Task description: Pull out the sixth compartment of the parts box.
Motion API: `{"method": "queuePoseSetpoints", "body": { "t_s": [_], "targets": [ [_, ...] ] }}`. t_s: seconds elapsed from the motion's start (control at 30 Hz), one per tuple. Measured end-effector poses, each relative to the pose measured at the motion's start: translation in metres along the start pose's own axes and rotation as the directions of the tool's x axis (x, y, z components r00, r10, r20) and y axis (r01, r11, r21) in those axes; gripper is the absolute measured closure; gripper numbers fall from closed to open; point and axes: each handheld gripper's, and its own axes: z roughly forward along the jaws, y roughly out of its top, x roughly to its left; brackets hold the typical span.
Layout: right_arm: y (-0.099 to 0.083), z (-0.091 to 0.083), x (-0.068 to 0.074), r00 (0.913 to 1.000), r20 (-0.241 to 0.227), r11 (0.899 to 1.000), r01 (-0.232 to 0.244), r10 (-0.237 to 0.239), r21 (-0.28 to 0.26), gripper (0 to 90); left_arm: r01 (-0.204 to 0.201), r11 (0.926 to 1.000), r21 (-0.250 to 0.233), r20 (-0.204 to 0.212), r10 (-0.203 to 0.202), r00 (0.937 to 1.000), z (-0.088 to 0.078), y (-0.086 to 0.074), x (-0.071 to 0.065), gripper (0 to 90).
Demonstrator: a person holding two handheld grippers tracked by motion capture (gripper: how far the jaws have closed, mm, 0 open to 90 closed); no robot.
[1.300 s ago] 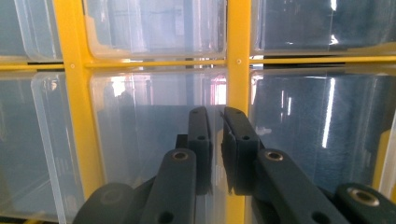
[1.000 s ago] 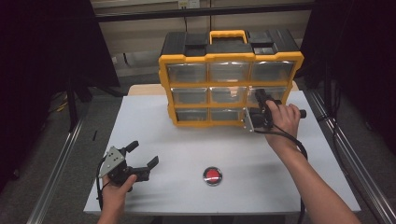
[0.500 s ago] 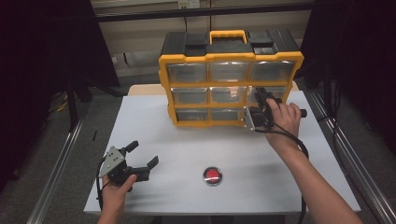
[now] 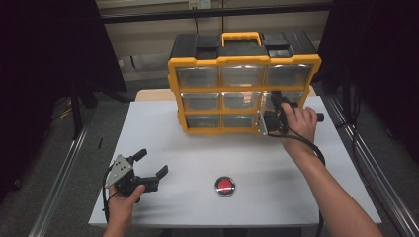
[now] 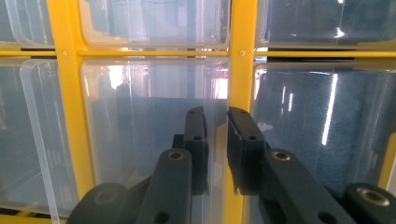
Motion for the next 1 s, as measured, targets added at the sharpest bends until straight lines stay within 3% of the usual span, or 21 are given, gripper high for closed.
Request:
{"method": "queuePoseSetpoints", "body": {
  "t_s": [0.07, 0.1, 0.3, 0.33, 0.43, 0.5, 0.63, 0.67, 0.8, 1.0],
  "targets": [
    [-0.001, -0.001, -0.002, 0.9998, -0.004, 1.000, 0.018, -0.018, -0.006, 79.5, -0.014, 0.9999, 0.007, -0.001, 0.014, 0.9999, -0.001, 0.000, 0.001, 2.3],
    [-0.001, -0.002, -0.003, 0.9997, -0.005, 1.000, 0.023, -0.023, -0.002, 79.5, -0.003, 1.0000, -0.003, 0.000, 0.003, 1.0000, 0.000, 0.000, 0.000, 2.3],
    [-0.002, -0.010, -0.002, 0.9999, -0.014, 1.000, 0.004, -0.005, -0.015, 79.5, 0.007, 0.9999, -0.010, 0.000, -0.007, 1.0000, 0.000, 0.000, -0.001, 2.2],
    [-0.002, -0.012, -0.002, 0.9999, -0.013, 1.000, 0.008, -0.009, -0.018, 79.6, -0.005, 1.0000, -0.001, 0.002, 0.005, 1.0000, 0.000, 0.000, 0.000, 2.2],
    [-0.002, -0.015, -0.003, 0.9996, -0.008, 0.999, 0.027, -0.027, -0.026, 79.6, 0.011, 0.9999, -0.012, 0.003, -0.010, 0.9999, 0.000, 0.000, -0.001, 2.3],
    [-0.003, -0.018, -0.002, 0.9999, -0.012, 1.000, 0.008, -0.009, -0.027, 79.6, 0.012, 0.9998, -0.014, -0.002, -0.012, 0.9999, 0.000, 0.000, -0.001, 2.2],
    [-0.003, -0.022, -0.003, 0.9994, -0.011, 0.999, 0.033, -0.033, -0.034, 79.6, 0.004, 1.0000, -0.008, 0.000, -0.004, 1.0000, 0.000, 0.000, -0.001, 2.3],
    [-0.003, -0.023, 0.000, 0.9999, -0.010, 1.000, 0.008, -0.008, -0.029, 79.5, 0.009, 0.9999, -0.012, -0.001, -0.009, 1.0000, 0.000, 0.000, -0.001, 2.3],
    [-0.002, -0.026, -0.001, 0.9998, -0.014, 0.999, 0.009, -0.010, -0.030, 79.5, -0.009, 1.0000, -0.002, 0.001, 0.009, 1.0000, -0.001, 0.001, 0.001, 2.3],
    [-0.002, -0.029, -0.001, 0.9997, -0.019, 0.999, 0.014, -0.014, -0.030, 79.5, -0.001, 0.9999, -0.010, 0.001, 0.001, 1.0000, -0.001, 0.001, 0.000, 2.3]
  ]
}}
